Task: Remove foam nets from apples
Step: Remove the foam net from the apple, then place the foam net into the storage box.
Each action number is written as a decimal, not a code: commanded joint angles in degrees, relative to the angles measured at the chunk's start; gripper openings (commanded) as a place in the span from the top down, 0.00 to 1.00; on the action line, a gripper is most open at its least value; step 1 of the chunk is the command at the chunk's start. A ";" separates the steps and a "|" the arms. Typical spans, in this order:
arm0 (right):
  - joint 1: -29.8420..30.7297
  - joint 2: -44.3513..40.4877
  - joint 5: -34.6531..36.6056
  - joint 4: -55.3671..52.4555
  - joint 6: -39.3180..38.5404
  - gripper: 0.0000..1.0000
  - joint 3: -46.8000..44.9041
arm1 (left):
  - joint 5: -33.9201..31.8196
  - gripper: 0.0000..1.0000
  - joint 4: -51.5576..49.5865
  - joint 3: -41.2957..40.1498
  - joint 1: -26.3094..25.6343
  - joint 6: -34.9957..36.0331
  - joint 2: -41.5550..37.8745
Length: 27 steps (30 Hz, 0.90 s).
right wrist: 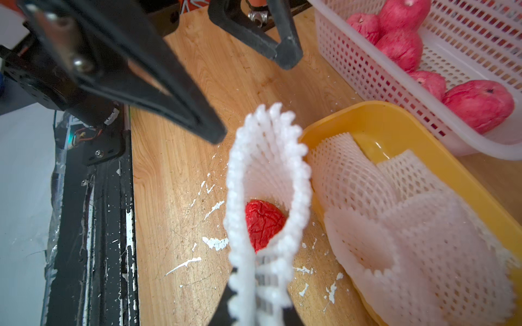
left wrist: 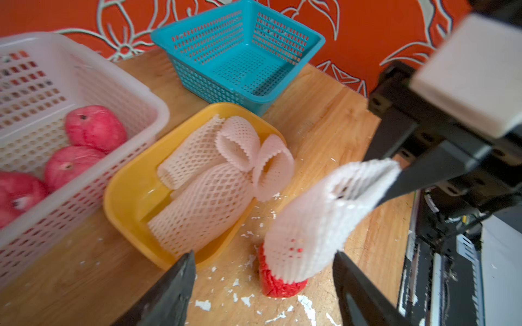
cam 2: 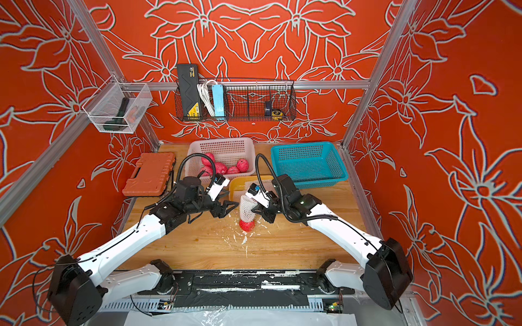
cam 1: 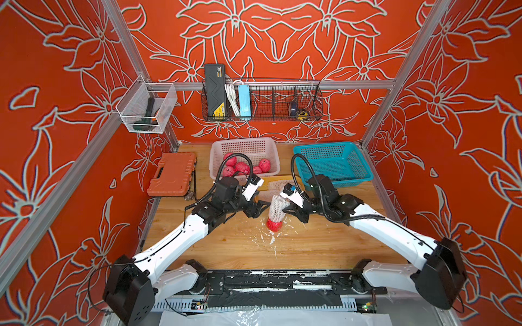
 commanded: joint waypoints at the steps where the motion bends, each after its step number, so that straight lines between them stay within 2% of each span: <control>1: -0.09 -2.11 3.22 -2.41 1.99 0.86 3.45 | -1.31 0.23 -0.58 -0.72 3.08 -1.82 -1.39; 8: -0.09 2.04 5.78 -3.93 -1.81 0.85 14.39 | -4.81 0.23 -2.42 -0.02 8.79 -4.95 -1.77; 11: -0.09 7.79 5.85 -4.73 -3.88 0.85 20.57 | -4.48 0.22 -3.31 -0.21 10.19 -5.15 -1.13; 14: -0.09 14.68 9.52 -6.28 -6.98 0.85 25.60 | -4.70 0.22 -3.41 -0.88 11.27 -5.15 -1.26; 21: -0.60 26.33 18.65 -3.34 -17.63 0.86 29.75 | -6.01 0.22 -3.01 -2.01 12.12 -4.37 -1.18; 27: -1.10 30.81 20.30 1.05 -21.16 0.86 30.33 | -6.63 0.22 -2.57 -2.51 12.21 -3.93 -0.75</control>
